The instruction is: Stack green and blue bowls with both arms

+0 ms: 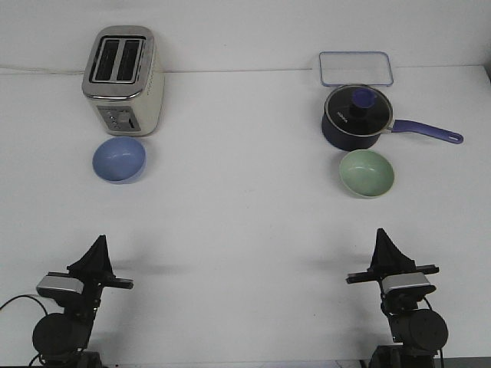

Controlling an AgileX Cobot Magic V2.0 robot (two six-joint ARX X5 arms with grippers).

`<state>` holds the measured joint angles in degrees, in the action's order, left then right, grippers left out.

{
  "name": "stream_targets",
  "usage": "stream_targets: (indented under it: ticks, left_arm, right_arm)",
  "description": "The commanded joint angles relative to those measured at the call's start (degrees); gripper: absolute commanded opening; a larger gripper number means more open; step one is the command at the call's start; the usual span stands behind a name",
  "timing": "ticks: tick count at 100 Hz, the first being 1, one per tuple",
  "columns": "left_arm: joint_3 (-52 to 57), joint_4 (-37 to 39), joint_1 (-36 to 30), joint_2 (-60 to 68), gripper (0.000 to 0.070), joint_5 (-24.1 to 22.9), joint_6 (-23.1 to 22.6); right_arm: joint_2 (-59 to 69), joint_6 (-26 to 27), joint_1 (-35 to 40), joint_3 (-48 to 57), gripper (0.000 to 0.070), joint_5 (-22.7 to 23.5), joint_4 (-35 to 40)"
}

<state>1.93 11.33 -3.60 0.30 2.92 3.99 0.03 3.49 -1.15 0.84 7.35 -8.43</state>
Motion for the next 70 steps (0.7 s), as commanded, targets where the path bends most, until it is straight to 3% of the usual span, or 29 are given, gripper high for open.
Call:
stream_targets:
  ticks: [1,46,70]
  left_arm:
    - [-1.1,0.7,0.0,-0.1,0.0012,-0.1,-0.1]
    - [-1.1,0.7,0.0,-0.1,0.0012,-0.1,-0.1]
    - [-1.1,0.7,0.0,-0.1,0.0012,-0.1,-0.1]
  right_arm:
    - [0.0,0.8,0.0,-0.1,0.0,0.1,-0.6]
    - [0.0,1.1,0.0,-0.1,0.0,0.0,-0.6]
    - [0.0,4.1,0.0,1.5,0.0,0.0,-0.3]
